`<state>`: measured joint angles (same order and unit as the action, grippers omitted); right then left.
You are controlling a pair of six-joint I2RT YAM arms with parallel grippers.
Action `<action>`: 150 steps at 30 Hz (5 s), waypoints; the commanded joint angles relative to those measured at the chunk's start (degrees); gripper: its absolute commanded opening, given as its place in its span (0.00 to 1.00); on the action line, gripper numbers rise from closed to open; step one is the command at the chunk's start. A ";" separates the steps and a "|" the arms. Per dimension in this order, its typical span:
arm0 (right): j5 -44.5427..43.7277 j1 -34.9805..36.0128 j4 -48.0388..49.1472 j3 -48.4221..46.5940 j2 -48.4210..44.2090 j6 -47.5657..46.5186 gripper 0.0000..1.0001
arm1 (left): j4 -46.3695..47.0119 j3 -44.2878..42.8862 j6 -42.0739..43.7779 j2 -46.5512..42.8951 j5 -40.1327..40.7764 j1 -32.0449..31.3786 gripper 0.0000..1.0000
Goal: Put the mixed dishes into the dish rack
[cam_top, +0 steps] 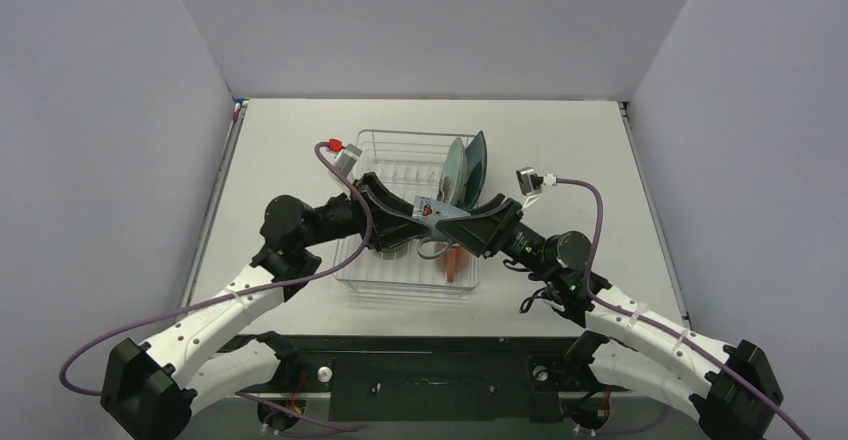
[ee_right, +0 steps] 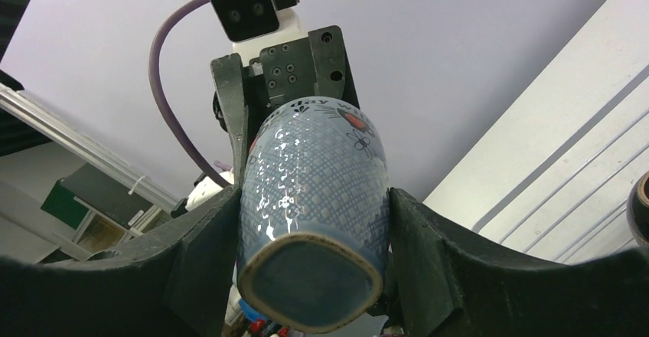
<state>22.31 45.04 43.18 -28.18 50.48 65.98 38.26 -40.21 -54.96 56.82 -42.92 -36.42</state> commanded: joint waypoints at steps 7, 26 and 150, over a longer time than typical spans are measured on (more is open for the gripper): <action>-4.35 -0.78 5.70 0.90 -1.16 3.79 0.00 | 0.21 2.12 -1.66 -3.93 2.78 6.81 0.66; -13.19 -1.10 -35.98 -12.17 -1.56 -10.24 0.00 | -51.63 -12.10 25.79 -15.51 29.57 11.72 0.97; -54.01 22.01 -89.19 -57.43 39.01 -28.06 0.85 | -59.62 -12.22 26.42 -15.23 38.79 11.51 0.96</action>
<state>-27.42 66.48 -45.56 -83.53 97.73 39.57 -23.38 -48.66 -28.45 41.23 -4.34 -25.02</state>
